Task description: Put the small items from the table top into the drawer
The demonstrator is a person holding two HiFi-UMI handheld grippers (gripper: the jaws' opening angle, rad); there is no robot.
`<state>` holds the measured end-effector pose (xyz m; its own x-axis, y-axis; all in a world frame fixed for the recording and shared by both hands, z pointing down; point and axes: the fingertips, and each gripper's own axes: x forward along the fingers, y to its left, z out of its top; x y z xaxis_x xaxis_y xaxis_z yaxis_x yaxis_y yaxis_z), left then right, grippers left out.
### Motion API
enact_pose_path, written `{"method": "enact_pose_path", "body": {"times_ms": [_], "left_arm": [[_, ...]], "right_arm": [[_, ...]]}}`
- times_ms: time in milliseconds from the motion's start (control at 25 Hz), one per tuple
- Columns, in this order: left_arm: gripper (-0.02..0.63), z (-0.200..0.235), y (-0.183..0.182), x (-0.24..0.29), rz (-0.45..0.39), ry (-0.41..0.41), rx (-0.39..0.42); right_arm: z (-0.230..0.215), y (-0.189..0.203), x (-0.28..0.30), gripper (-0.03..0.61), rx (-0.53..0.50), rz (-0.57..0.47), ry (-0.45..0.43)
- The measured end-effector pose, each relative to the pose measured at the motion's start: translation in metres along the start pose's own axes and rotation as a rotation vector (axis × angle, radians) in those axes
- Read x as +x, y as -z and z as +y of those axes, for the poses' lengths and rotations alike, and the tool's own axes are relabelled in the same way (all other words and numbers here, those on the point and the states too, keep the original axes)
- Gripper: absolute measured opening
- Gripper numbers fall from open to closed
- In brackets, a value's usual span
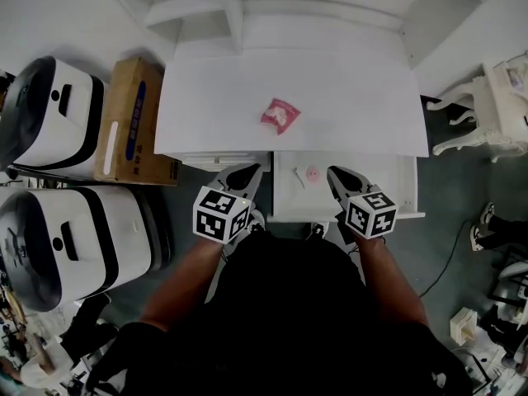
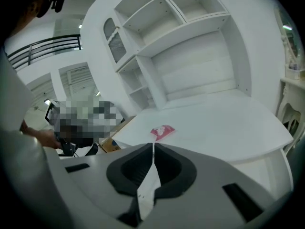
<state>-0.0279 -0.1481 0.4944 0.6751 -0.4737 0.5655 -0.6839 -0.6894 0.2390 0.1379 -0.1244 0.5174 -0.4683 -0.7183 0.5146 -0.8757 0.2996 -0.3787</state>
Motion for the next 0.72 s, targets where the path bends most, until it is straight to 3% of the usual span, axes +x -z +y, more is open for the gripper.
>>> {"method": "enact_pose_path", "body": {"times_ms": [440, 720], "left_arm": [[0.011, -0.0005, -0.0003, 0.0002, 0.006, -0.012, 0.027], [0.011, -0.0005, -0.0025, 0.0024, -0.015, -0.001, -0.015]], "right_arm": [[-0.0009, 0.0003, -0.0009, 0.035, -0.049, 0.004, 0.023], [-0.0005, 0.0062, 0.0009, 0.035, -0.045, 0.018, 0.022]]}}
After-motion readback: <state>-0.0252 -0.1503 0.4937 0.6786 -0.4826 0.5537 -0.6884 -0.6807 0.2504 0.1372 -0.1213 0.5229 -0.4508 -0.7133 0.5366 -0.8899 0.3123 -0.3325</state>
